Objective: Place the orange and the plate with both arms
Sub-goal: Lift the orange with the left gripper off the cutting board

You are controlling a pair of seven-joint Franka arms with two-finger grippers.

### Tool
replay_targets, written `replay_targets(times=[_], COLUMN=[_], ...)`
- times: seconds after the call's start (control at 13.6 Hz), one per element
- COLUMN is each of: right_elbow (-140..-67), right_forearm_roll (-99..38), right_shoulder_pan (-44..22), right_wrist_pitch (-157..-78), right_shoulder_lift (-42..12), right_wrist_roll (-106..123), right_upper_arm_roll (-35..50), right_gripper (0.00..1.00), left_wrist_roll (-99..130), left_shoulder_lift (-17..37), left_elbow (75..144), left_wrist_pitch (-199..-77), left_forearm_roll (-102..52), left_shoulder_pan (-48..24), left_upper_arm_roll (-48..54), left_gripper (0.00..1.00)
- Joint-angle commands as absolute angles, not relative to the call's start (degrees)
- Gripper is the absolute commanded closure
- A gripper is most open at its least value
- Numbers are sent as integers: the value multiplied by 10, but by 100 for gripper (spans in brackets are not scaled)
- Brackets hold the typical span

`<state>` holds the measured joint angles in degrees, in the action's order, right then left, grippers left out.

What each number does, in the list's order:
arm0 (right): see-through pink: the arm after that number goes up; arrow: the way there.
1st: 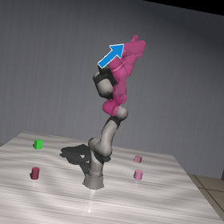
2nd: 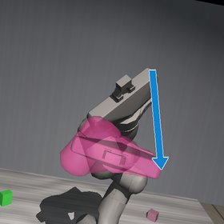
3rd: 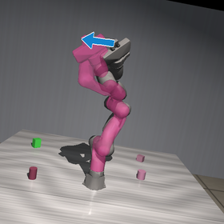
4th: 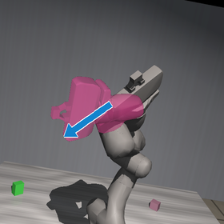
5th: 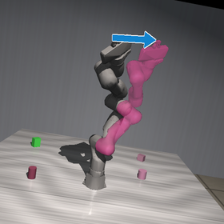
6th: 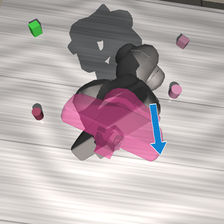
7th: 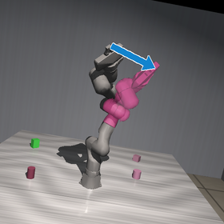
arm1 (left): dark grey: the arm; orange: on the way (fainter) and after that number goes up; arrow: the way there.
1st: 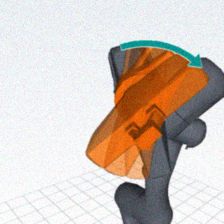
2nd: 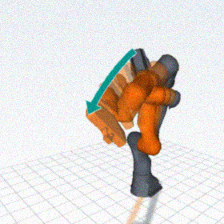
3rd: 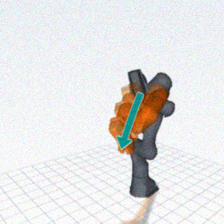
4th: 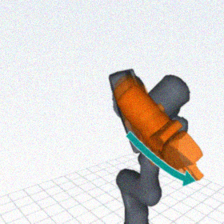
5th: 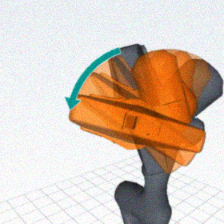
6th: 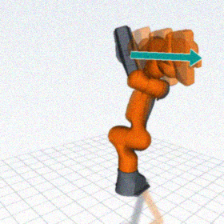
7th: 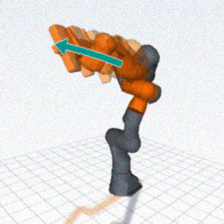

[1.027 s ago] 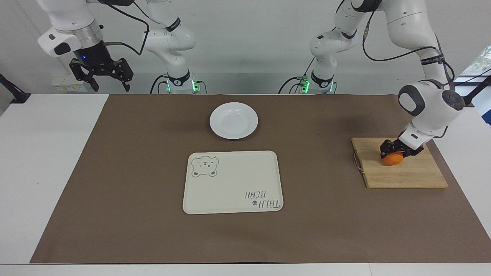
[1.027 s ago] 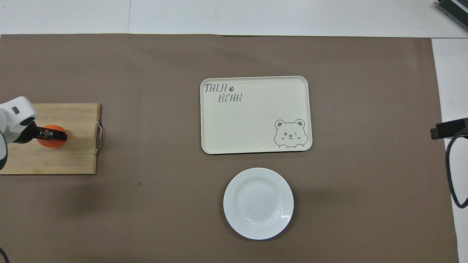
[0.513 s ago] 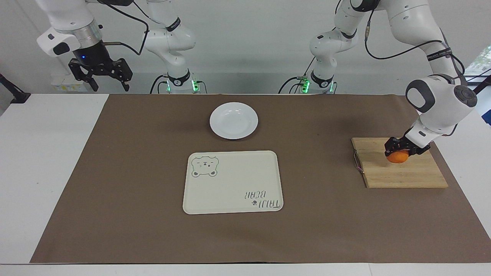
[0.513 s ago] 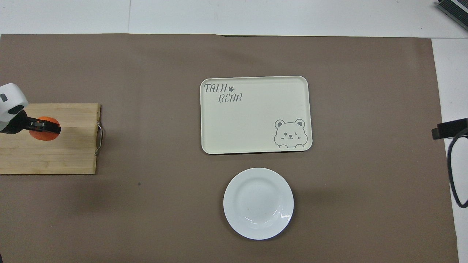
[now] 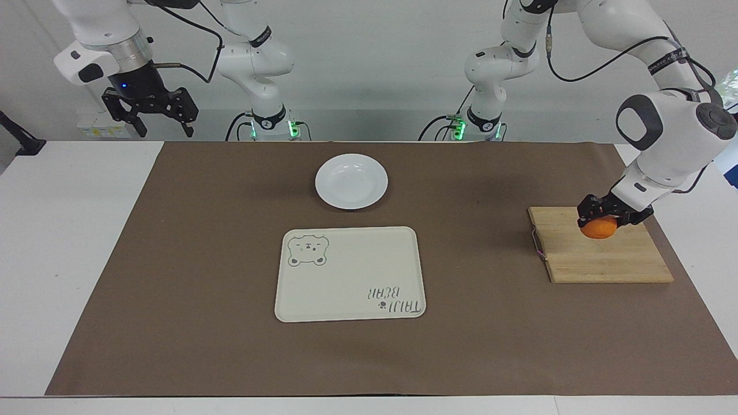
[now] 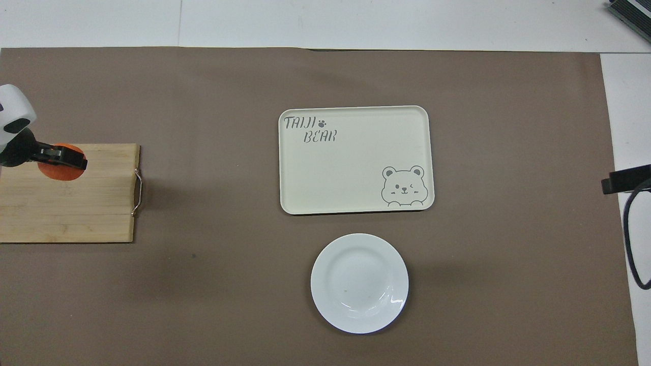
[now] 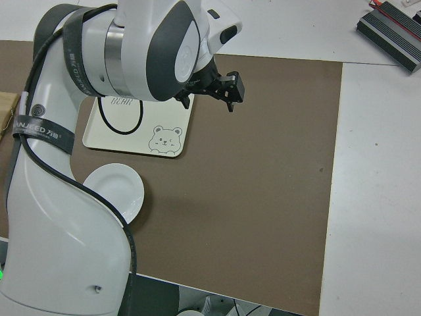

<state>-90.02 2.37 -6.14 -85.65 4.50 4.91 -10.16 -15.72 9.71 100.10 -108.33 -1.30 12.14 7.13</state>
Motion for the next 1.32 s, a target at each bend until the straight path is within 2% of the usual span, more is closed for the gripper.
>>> replay_targets(times=[0.0,0.29,0.88,1.25], right_elbow=[-916,-914,-912,-914], right_forearm_roll=[36,36,5,-11], right_shoulder_pan=[-61,-58,-47,-41], right_wrist_pitch=[-860,-860,-849,-851], right_shoulder_lift=[58,58,57,57], right_wrist_roll=[42,49,74,74], right_upper_arm_roll=[-97,-96,-104,-104], right_gripper=[0,0,0,0], left_wrist_roll=[-102,-55,73,113], left_shoulder_lift=[80,57,17,6], left_elbow=[963,950,954,961], left_wrist_pitch=[-1013,-970,-890,-895], left_forearm_roll=[-9,-1,12,8], left_shoulder_pan=[88,52,-67,-145], left_upper_arm_roll=[65,66,68,72], left_gripper=[100,100,100,100])
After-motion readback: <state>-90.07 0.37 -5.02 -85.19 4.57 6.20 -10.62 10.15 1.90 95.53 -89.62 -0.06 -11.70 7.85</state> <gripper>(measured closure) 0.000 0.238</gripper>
